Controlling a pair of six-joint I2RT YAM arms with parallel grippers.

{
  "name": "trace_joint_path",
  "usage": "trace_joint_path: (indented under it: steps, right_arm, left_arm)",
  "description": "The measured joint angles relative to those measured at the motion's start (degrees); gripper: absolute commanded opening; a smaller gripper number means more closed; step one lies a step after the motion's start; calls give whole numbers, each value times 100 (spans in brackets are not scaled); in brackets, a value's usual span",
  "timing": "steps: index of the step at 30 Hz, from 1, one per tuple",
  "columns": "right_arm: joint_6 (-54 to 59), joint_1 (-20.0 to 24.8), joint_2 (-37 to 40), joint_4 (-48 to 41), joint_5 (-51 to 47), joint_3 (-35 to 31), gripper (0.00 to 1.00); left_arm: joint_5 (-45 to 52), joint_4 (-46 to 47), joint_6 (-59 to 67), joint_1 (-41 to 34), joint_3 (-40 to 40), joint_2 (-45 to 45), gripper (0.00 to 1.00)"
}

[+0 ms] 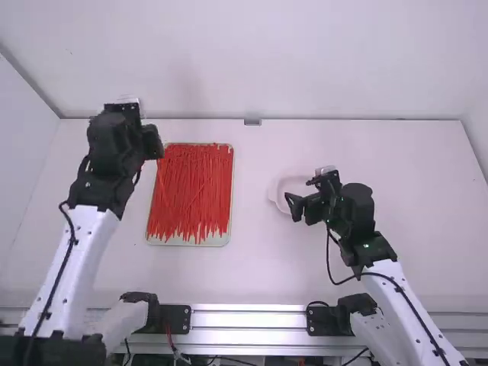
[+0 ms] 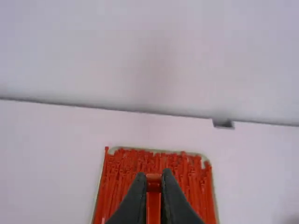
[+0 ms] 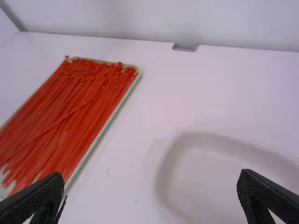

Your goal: Fasten the cable tie

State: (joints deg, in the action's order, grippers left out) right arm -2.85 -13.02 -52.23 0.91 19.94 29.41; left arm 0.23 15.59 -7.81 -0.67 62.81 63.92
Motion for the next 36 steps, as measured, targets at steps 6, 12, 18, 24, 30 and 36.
trace_joint_path:
  steps: [6, 12, 18, 24, 30, 36]
  right_arm:
    - [2, 0, 0, 267, 765, 0, 99]
    - [-264, 0, 0, 658, 1554, 0, 99]
    - [-914, 0, 0, 1141, 1827, 0, 99]
    - [-1329, -39, 0, 1513, 1860, 0, 99]
    - [-1460, -916, 0, 1910, 1255, 0, 99]
    - [-1473, -1814, -166, 2411, 284, 2, 99]
  left_arm:
    - [485, -780, -122, -4, -1137, -586, 2]
    - [1499, -1679, -232, -4, -1773, -743, 2]
    - [2636, -2791, -654, -13, -2079, -680, 2]
    - [3126, -3405, -960, -352, -2122, -448, 2]
    - [2852, -3670, -1043, -1202, -2124, -291, 2]
    - [2653, -4004, -1045, -1613, -2124, -251, 2]
